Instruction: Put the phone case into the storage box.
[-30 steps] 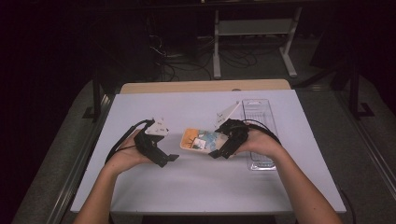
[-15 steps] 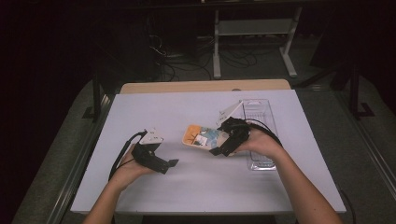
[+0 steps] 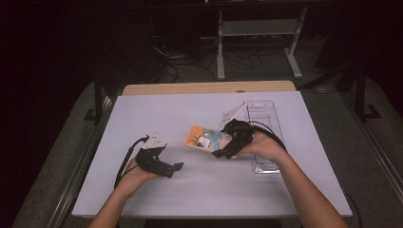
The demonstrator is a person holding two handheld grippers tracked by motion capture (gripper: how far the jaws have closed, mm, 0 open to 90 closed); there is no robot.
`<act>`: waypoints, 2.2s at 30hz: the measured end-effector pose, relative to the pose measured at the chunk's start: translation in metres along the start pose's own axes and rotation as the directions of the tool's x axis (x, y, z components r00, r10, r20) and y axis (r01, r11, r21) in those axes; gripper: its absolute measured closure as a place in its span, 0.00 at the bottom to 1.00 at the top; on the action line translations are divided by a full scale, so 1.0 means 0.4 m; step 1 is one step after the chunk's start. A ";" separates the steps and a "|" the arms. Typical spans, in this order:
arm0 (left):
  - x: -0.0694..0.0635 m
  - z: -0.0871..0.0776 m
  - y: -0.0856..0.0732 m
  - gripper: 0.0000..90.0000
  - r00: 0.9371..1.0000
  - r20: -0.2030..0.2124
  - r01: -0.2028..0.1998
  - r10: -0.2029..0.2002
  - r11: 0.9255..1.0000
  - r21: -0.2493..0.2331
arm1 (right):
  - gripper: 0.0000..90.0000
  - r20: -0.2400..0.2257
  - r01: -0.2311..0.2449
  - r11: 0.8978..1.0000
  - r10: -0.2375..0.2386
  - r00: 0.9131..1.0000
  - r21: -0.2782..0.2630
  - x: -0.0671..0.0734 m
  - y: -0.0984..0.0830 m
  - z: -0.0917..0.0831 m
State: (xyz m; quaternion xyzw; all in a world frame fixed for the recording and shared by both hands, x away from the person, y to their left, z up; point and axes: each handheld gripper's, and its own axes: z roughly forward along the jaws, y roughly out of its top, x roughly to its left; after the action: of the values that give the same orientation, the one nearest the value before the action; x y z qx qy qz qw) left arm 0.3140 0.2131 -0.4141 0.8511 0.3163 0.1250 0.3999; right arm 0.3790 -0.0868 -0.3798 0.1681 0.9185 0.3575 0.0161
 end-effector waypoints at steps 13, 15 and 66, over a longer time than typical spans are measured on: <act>-0.007 0.009 -0.001 0.00 0.998 -0.037 -0.050 0.049 0.998 -0.028 | 0.11 0.005 0.003 1.000 -0.003 1.000 0.005 0.002 0.000 0.005; -0.011 0.009 -0.001 0.00 0.996 -0.047 -0.073 0.072 0.997 -0.035 | 0.11 0.005 0.005 1.000 -0.005 1.000 0.006 0.003 0.001 0.005; -0.098 0.033 -0.004 0.00 0.771 -0.356 -0.551 0.528 0.833 0.044 | 0.12 0.032 -0.002 1.000 0.002 1.000 -0.014 0.004 0.003 -0.005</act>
State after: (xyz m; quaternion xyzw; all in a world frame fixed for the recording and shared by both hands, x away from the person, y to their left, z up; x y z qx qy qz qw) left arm 0.2894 0.1812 -0.4223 0.8561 0.1212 0.3953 0.3102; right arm 0.3775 -0.0867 -0.3773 0.1744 0.9154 0.3613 0.0315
